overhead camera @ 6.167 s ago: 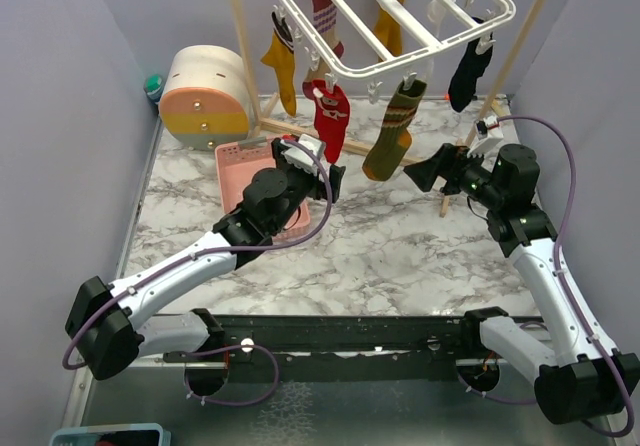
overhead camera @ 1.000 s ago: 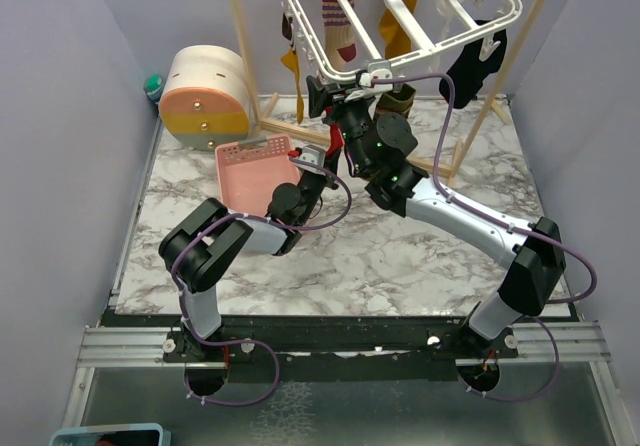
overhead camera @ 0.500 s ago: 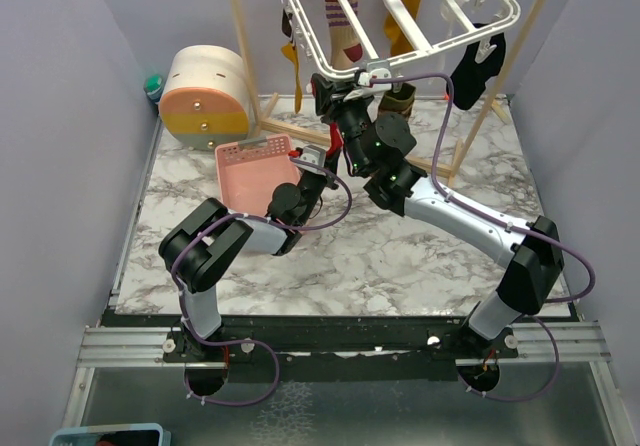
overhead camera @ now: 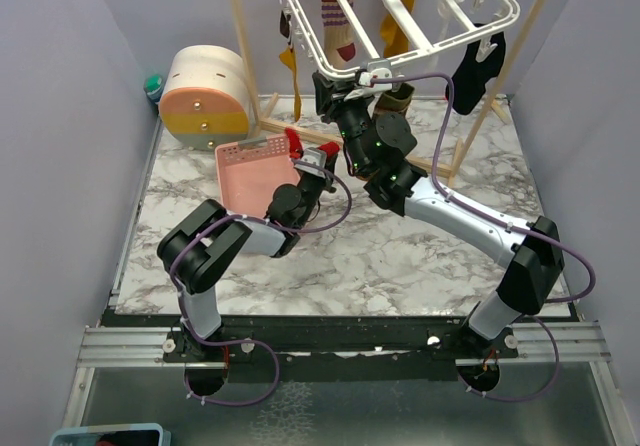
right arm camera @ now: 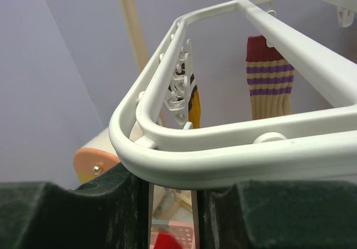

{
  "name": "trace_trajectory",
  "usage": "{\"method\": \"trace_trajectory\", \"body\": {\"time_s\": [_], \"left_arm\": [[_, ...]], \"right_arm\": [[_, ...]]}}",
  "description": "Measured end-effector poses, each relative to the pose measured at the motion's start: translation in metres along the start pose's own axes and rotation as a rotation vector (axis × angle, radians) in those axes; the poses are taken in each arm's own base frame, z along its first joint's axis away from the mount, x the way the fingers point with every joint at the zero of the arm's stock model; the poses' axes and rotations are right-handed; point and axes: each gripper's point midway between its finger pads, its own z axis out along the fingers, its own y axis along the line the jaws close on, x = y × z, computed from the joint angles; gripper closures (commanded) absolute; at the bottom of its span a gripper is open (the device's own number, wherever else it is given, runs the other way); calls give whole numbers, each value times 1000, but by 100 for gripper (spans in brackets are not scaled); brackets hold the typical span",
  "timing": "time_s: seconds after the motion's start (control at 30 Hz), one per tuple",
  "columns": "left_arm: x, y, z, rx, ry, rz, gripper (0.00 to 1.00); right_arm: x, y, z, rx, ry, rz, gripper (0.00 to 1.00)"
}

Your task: Remove the socks clipped to the hanger

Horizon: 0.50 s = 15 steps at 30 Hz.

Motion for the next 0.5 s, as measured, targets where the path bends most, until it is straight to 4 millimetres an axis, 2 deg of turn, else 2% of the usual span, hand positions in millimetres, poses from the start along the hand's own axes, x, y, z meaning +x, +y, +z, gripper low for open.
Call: {"method": "trace_trajectory", "body": {"time_s": [0.13,0.23,0.5], "left_arm": [[4,10,-10,-41,35,27,100],[-13,22,-17,-80,26,33,100],[-95,64,-41,-248,-29,82,100]], "right_arm": [[-3,0,0,0,-4,2,99],[-9,-1,-2,0,-11,5,99],[-35,-7,-13,-2,-30,20,99]]}}
